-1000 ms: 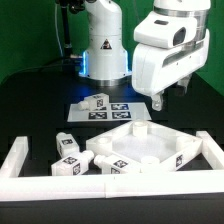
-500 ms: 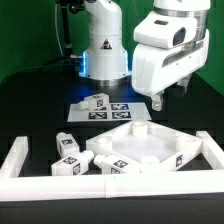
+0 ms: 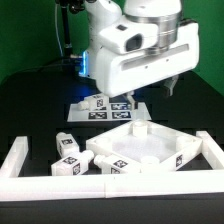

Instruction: Assemble one leg

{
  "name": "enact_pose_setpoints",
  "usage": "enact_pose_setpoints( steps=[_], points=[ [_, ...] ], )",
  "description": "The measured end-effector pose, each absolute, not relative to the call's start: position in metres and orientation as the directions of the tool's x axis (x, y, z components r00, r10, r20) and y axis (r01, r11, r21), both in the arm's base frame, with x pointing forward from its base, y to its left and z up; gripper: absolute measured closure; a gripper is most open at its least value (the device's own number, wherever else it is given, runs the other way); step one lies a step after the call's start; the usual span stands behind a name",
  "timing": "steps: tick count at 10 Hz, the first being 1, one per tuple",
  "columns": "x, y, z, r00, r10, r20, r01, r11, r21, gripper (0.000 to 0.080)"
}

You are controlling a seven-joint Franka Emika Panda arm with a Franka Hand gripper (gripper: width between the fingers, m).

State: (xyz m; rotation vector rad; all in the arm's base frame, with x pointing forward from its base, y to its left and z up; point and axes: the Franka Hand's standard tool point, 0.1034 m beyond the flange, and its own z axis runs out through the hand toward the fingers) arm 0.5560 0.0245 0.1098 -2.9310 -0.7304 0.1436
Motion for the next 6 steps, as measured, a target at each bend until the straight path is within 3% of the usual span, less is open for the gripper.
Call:
enact_pose_setpoints(
  steps=[4,6],
  points=[
    [0.555,0.023,0.108,0.874,0.481,-0.063,0.47,-0.872,-0.137,0.015],
    [0.548,0.004,0.102,0.846,0.53,-0.064,0.518,-0.844,-0.141,0.015]
  ],
)
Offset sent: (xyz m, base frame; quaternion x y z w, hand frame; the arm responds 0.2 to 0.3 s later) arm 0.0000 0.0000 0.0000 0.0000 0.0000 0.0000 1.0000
